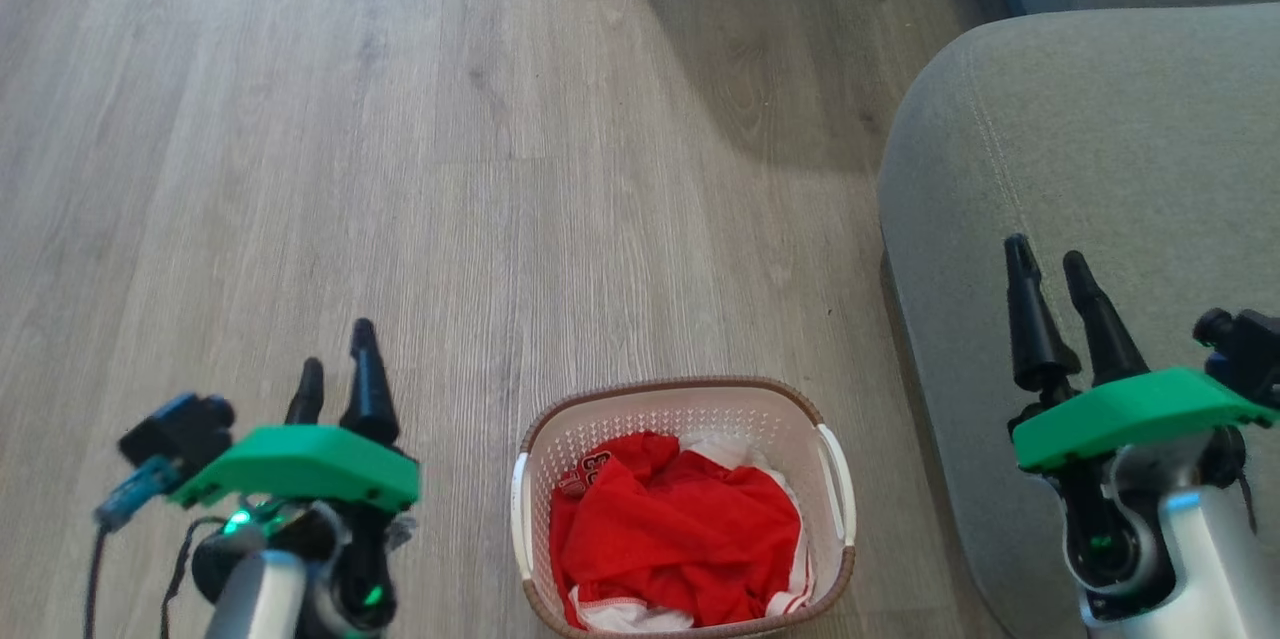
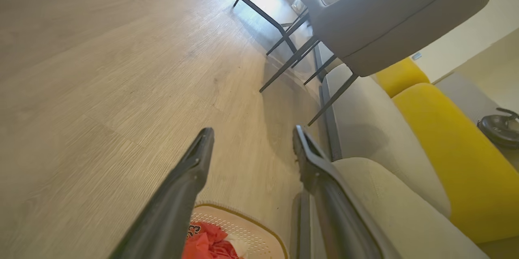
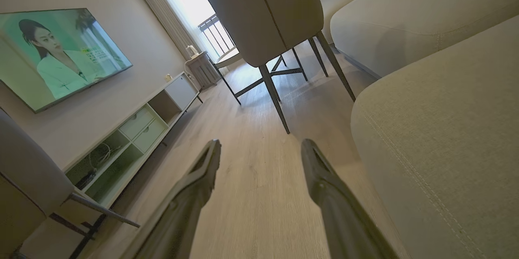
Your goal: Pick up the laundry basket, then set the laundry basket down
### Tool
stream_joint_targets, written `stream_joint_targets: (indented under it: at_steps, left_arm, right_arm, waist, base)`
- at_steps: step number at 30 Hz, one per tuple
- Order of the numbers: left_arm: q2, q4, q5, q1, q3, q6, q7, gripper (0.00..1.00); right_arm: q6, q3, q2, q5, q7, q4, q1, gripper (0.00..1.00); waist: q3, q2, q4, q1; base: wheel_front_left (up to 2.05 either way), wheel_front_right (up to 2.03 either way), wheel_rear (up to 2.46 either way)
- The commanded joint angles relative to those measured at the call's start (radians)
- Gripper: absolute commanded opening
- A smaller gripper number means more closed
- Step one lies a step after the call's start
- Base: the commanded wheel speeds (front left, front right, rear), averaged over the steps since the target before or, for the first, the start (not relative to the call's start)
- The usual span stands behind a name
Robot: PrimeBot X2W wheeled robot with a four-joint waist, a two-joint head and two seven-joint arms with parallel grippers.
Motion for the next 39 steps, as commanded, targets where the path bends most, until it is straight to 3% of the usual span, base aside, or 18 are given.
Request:
stream_joint_targets:
  at_steps: [1,7,16,21,26,29,32,34,39]
  left_arm:
    - [0.024,-0.038,0.051,-0.067,-0.011,0.024,-0.014,1.0]
    - [0.079,-0.016,0.15,-0.096,-0.139,0.129,-0.035,1.0]
    - [0.151,0.01,0.264,-0.15,-0.308,0.24,-0.061,1.0]
    - [0.158,0.025,0.261,-0.166,-0.36,0.232,-0.073,1.0]
    - [0.153,0.005,0.258,-0.163,-0.367,0.192,-0.087,1.0]
    - [0.141,0.009,0.253,-0.149,-0.356,0.146,-0.096,1.0]
    - [0.129,0.005,0.299,-0.148,-0.332,0.13,-0.105,1.0]
    - [0.124,-0.008,0.352,-0.151,-0.323,0.134,-0.111,1.0]
    - [0.125,-0.072,0.503,-0.16,-0.336,0.213,-0.126,1.0]
  right_arm:
    - [0.004,0.019,-0.019,-0.041,-0.015,-0.05,-0.055,1.0]
    - [0.004,0.013,0.002,-0.117,-0.036,-0.04,-0.04,1.0]
    - [0.004,0.038,0.0,-0.218,-0.062,-0.037,-0.039,1.0]
    - [0.005,0.062,-0.005,-0.235,-0.074,-0.038,-0.036,1.0]
    - [0.005,0.085,-0.011,-0.268,-0.089,0.015,-0.02,1.0]
    - [0.005,0.102,-0.011,-0.251,-0.097,0.027,-0.023,1.0]
    - [0.005,0.107,-0.014,-0.266,-0.106,0.028,-0.026,1.0]
    - [0.005,0.114,-0.017,-0.284,-0.112,0.028,-0.028,1.0]
    - [0.006,0.116,-0.012,-0.336,-0.127,-0.001,-0.035,1.0]
  waist:
    - [-0.001,0.0,-0.001,0.0]
    - [-0.007,0.0,-0.007,0.0]
    - [-0.01,0.0,-0.011,0.0]
    - [-0.011,0.0,-0.008,0.0]
    - [-0.015,0.0,-0.004,0.0]
    - [-0.016,0.0,-0.002,0.0]
    - [-0.016,0.0,-0.001,0.0]
    - [-0.015,0.0,-0.001,0.0]
    - [-0.01,0.0,0.0,0.0]
  base:
    - [0.0,0.0,0.0]
    - [0.0,0.0,0.0]
    - [0.0,0.0,0.0]
    - [0.0,0.0,0.0]
    - [0.0,0.0,0.0]
    - [0.0,0.0,0.0]
    - [0.0,0.0,0.0]
    - [0.0,0.0,0.0]
    - [0.0,0.0,0.0]
